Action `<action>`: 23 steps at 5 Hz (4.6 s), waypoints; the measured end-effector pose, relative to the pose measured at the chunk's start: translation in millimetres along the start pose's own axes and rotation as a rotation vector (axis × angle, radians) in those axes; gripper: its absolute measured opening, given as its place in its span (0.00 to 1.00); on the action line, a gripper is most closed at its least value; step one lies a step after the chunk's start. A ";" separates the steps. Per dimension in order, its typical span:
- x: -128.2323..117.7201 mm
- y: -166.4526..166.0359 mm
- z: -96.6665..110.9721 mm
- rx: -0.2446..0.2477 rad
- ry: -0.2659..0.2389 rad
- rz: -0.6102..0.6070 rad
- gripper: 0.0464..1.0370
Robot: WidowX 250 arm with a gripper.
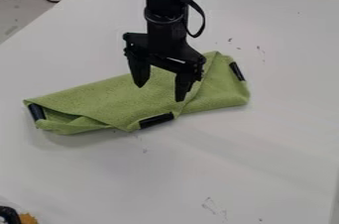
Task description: Unfold the cloth from bottom right to left
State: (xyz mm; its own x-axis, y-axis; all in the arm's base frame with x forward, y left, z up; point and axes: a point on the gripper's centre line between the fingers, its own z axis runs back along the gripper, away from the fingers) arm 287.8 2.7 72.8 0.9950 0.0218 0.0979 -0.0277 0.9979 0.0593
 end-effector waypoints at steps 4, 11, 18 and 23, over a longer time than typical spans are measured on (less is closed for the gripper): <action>-19.8 2.4 -41.9 -0.071 0.000 0.050 0.96; -17.2 9.1 -54.8 -0.067 0.048 -0.014 0.02; 85.9 134.4 -65.7 -0.120 -0.030 -0.080 0.01; 131.6 201.0 -64.8 0.150 -0.032 -0.251 0.42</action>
State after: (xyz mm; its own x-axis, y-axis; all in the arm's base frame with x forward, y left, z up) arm 419.4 210.1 33.2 0.9689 -0.2294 0.0930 0.2029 0.9513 0.2321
